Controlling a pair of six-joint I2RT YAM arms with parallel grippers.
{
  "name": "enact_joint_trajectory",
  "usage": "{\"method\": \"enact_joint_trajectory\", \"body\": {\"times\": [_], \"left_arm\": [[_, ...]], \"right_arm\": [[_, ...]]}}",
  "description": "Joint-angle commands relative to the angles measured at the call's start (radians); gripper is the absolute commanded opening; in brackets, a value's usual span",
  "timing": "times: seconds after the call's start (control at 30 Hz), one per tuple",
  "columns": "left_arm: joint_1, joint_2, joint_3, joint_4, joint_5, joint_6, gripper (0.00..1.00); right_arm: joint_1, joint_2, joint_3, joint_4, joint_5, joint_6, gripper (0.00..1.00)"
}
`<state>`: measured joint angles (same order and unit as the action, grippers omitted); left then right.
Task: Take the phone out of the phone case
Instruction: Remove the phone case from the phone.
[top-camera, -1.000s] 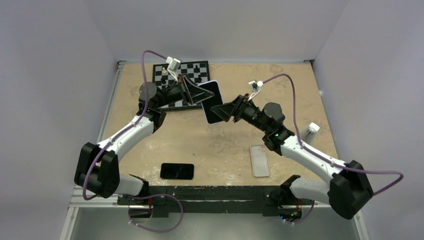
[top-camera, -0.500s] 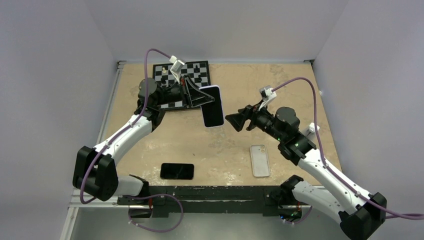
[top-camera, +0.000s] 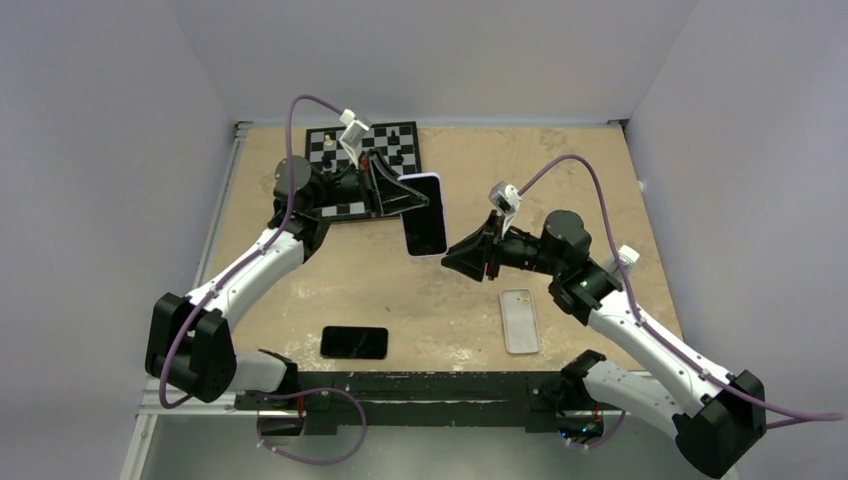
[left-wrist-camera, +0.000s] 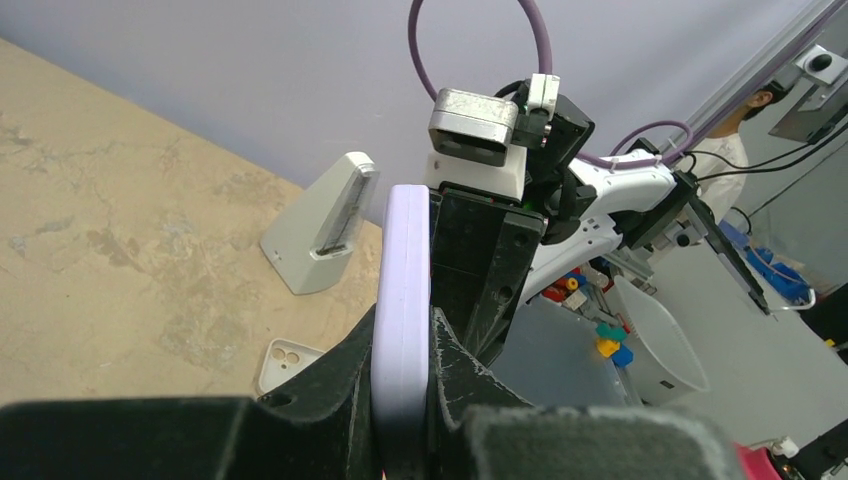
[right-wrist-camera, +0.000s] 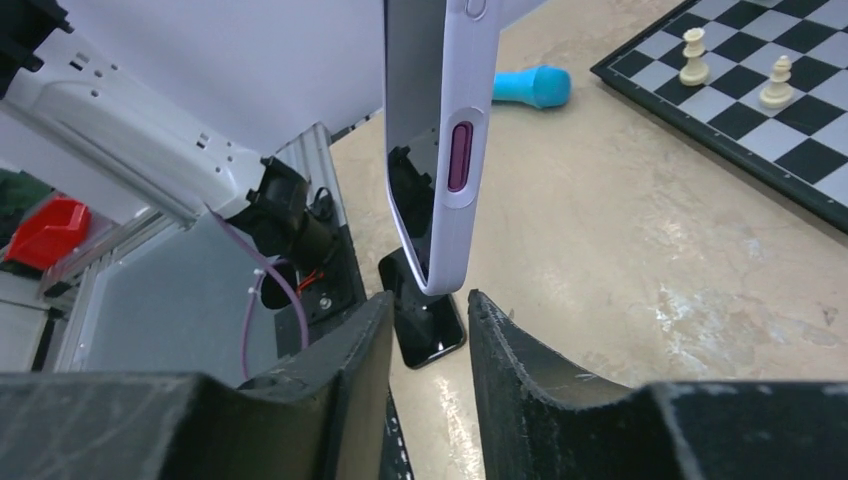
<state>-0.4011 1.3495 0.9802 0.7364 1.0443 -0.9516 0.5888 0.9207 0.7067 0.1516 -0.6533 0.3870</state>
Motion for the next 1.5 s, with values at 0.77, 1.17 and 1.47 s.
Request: {"method": "enact_joint_trajectory", "body": {"times": [0.77,1.17,1.47], "left_arm": [[-0.029,0.016,0.095,0.236,0.132,-0.13,0.0],[-0.07,0.007,0.161,0.307,0.184,-0.335,0.0],[-0.085,0.065,0.178,0.301,0.201,-0.377,0.0]], "right_arm": [[0.0,0.078,0.103,0.035,-0.259,-0.194,0.04],[-0.033,0.211,0.238,-0.055,-0.427,-0.468,0.0],[-0.03,0.358,0.501,-0.385,-0.26,-0.755,0.0]]}}
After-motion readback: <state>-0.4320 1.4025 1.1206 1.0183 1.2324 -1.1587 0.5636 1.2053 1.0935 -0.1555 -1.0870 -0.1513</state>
